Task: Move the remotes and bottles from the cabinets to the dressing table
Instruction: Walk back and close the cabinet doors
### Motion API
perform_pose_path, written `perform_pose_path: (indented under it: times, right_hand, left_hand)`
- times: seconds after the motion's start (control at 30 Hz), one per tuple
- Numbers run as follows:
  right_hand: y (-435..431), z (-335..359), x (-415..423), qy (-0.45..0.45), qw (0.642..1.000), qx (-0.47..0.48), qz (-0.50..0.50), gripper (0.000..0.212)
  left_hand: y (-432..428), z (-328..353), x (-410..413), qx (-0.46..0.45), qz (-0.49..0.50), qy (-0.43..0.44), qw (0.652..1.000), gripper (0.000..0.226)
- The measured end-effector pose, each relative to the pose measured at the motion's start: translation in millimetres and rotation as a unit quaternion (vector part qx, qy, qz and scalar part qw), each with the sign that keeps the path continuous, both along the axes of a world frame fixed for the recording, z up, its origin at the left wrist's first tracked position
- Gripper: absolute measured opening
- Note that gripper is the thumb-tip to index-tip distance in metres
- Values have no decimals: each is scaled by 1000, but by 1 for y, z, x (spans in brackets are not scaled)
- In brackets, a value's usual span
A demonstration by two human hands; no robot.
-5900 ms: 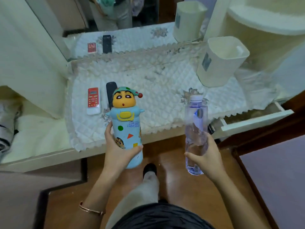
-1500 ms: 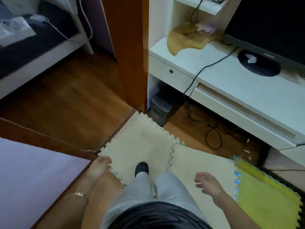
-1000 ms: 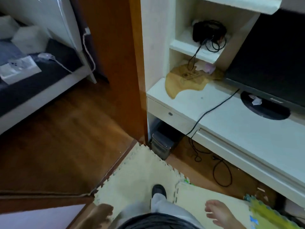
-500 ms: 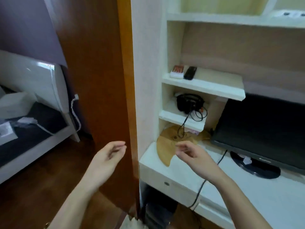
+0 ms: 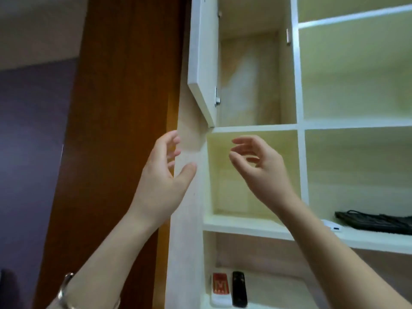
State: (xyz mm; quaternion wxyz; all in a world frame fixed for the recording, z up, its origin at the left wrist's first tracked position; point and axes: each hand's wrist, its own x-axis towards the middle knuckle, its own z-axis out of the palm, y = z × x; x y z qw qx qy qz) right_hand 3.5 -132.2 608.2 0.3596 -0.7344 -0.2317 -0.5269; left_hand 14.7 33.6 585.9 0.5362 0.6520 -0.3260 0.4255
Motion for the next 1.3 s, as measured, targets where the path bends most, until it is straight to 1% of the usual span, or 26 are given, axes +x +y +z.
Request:
perform_pose_path:
  times: [0.07, 0.13, 0.2, 0.27, 0.37, 0.47, 0.57, 0.63, 0.7, 0.77, 0.9, 1.0, 1.07, 1.17, 1.3]
  right_hand:
    - [9, 35, 5, -45, 998, -24, -23, 27]
    - [24, 67, 8, -76, 995, -44, -37, 36]
    - [39, 96, 8, -89, 995, -42, -33, 42]
    - [51, 121, 7, -87, 996, -21, -21, 44]
    - [59, 147, 10, -66, 998, -3, 0, 48]
    - [54, 159, 19, -74, 997, 11, -19, 51]
    - [23, 163, 25, -111, 991, 73, -22, 42]
    - [-12, 162, 25, -136, 984, 103, -43, 34]
    - [-49, 160, 26, -145, 978, 117, -88, 29]
    - [-77, 158, 31, -131, 978, 113, -120, 33]
    - [-107, 159, 45, -105, 981, 110, -121, 36]
    - [-125, 154, 59, -84, 979, 135, -131, 43]
    - [-139, 151, 70, -74, 974, 143, -160, 49]
    - [-153, 150, 84, -39, 968, 142, -202, 57]
    - [-162, 150, 98, -3, 959, 129, -253, 56]
  left_hand:
    - [-2, 37, 6, -30, -23, -12, 999, 64]
    - [-2, 71, 12, -38, -55, -15, 998, 65]
    - [-1, 98, 18, -21, -86, -3, 996, 63]
    - [-2, 115, 21, 23, -97, 15, 995, 58]
    - [-6, 128, 27, 60, -106, 37, 992, 53]
    - [-16, 127, 35, 76, -111, 17, 991, 52]
    - [-41, 127, 42, 128, -117, -15, 985, 64]
    - [-67, 131, 45, 175, -82, -41, 980, 71]
    - [-95, 133, 48, 224, -31, -66, 972, 75]
    - [-118, 133, 55, 247, 4, -93, 965, 76]
    - [-142, 131, 80, 321, 81, -129, 935, 84]
    - [-161, 131, 93, 345, 148, -139, 916, 85]
    - [-175, 129, 103, 359, 184, -139, 905, 86]
    - [-190, 127, 117, 364, 221, -123, 896, 86]
    - [-206, 125, 124, 362, 258, -104, 890, 84]
